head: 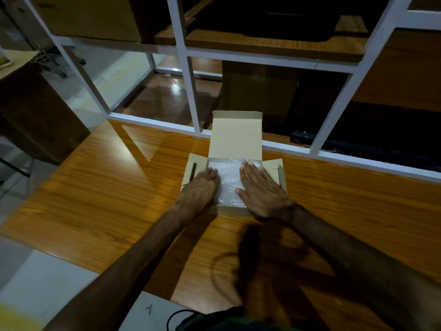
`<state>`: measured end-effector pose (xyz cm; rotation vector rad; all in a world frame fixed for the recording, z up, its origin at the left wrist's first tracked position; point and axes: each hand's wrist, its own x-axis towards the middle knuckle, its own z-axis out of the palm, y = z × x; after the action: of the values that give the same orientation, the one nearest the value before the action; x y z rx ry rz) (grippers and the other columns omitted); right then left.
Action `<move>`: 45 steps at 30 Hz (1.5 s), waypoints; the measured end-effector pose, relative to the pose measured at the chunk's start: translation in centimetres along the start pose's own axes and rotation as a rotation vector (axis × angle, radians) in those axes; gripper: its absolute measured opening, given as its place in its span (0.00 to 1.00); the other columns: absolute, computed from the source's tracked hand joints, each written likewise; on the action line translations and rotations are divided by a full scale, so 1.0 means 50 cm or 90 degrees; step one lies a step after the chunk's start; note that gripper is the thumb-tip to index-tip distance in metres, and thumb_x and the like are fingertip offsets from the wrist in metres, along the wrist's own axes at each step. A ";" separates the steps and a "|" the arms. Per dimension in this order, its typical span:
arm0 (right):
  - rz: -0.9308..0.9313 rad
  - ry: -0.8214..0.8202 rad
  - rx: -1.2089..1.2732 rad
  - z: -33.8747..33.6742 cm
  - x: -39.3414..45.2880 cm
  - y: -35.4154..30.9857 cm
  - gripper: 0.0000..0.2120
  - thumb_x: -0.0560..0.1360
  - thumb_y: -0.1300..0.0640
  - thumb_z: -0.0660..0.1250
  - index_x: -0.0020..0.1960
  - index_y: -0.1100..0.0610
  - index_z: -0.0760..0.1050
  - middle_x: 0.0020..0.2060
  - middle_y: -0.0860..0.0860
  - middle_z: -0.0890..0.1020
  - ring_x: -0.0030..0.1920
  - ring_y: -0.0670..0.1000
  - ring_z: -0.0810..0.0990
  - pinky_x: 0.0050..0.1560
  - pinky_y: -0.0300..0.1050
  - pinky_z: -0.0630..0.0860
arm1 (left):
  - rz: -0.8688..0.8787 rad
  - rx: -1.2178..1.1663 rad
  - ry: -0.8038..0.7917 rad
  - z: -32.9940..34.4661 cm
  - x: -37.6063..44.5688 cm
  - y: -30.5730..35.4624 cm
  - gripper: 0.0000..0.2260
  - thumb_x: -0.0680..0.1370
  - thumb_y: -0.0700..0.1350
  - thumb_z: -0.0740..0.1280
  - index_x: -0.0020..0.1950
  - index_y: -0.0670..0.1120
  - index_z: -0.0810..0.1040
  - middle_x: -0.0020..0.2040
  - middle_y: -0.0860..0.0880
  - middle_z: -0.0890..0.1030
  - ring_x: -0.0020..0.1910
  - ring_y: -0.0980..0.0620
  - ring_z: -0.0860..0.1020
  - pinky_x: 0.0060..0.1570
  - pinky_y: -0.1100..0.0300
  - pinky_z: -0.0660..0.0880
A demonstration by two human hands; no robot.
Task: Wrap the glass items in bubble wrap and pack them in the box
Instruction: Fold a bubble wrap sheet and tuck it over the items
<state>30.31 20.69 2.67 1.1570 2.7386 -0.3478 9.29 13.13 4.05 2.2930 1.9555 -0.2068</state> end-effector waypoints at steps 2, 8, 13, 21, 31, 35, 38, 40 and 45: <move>-0.004 0.010 0.003 0.001 0.009 -0.021 0.34 0.87 0.40 0.42 0.85 0.58 0.40 0.84 0.57 0.37 0.84 0.55 0.37 0.84 0.57 0.41 | 0.058 -0.070 0.055 0.026 -0.014 0.018 0.33 0.85 0.52 0.57 0.83 0.33 0.52 0.83 0.32 0.55 0.84 0.36 0.53 0.83 0.45 0.52; 0.053 0.044 0.012 0.020 0.032 -0.054 0.34 0.86 0.41 0.42 0.86 0.58 0.41 0.85 0.58 0.39 0.85 0.58 0.39 0.82 0.55 0.39 | 0.016 -0.065 -0.003 0.053 -0.004 0.049 0.36 0.87 0.55 0.54 0.84 0.35 0.42 0.85 0.35 0.43 0.85 0.39 0.42 0.83 0.47 0.41; 0.045 0.054 0.022 0.033 0.040 -0.051 0.42 0.78 0.37 0.30 0.86 0.57 0.43 0.85 0.58 0.42 0.85 0.59 0.41 0.84 0.57 0.45 | -0.009 -0.054 -0.008 0.056 0.008 0.053 0.33 0.88 0.54 0.51 0.84 0.37 0.40 0.85 0.36 0.41 0.85 0.41 0.41 0.82 0.49 0.40; 0.088 0.069 0.044 0.016 0.029 -0.064 0.35 0.87 0.40 0.46 0.85 0.57 0.39 0.84 0.56 0.38 0.85 0.56 0.38 0.84 0.54 0.43 | -0.021 -0.094 -0.007 0.038 0.008 0.054 0.31 0.89 0.49 0.52 0.83 0.34 0.41 0.84 0.34 0.43 0.85 0.39 0.43 0.81 0.50 0.41; 0.131 0.093 0.038 0.040 0.053 -0.069 0.34 0.87 0.42 0.46 0.85 0.60 0.41 0.85 0.57 0.43 0.85 0.56 0.43 0.84 0.52 0.41 | -0.083 -0.045 0.008 0.019 0.061 0.033 0.32 0.87 0.58 0.45 0.85 0.40 0.41 0.85 0.39 0.42 0.85 0.43 0.42 0.84 0.47 0.45; 0.143 0.116 0.045 0.049 0.052 -0.076 0.34 0.87 0.43 0.47 0.84 0.63 0.50 0.84 0.61 0.52 0.85 0.59 0.52 0.83 0.55 0.48 | -0.101 0.021 0.000 0.041 0.070 0.028 0.34 0.84 0.60 0.38 0.85 0.42 0.41 0.86 0.40 0.42 0.85 0.43 0.41 0.83 0.43 0.43; 0.162 0.144 0.073 0.058 0.048 -0.086 0.36 0.82 0.44 0.46 0.78 0.68 0.66 0.78 0.65 0.68 0.78 0.64 0.69 0.77 0.61 0.68 | -0.117 0.018 -0.002 0.047 0.068 0.031 0.36 0.81 0.60 0.35 0.86 0.43 0.45 0.86 0.42 0.47 0.85 0.44 0.46 0.82 0.40 0.43; 0.163 0.139 0.085 0.065 0.050 -0.085 0.36 0.81 0.44 0.47 0.76 0.69 0.70 0.75 0.67 0.72 0.75 0.66 0.73 0.73 0.64 0.73 | -0.118 0.022 -0.004 0.048 0.070 0.029 0.35 0.82 0.59 0.36 0.86 0.43 0.46 0.86 0.43 0.50 0.85 0.45 0.48 0.82 0.40 0.43; 0.144 0.086 0.070 0.032 0.051 -0.087 0.34 0.86 0.44 0.47 0.84 0.65 0.52 0.83 0.63 0.55 0.84 0.62 0.54 0.84 0.58 0.52 | -0.102 0.055 -0.029 0.033 0.070 0.026 0.31 0.86 0.57 0.42 0.86 0.43 0.46 0.86 0.44 0.51 0.85 0.46 0.49 0.82 0.38 0.42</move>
<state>25.47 19.05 1.23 1.5543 2.6895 -0.4080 11.06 16.04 1.78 2.1607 2.1470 -0.3616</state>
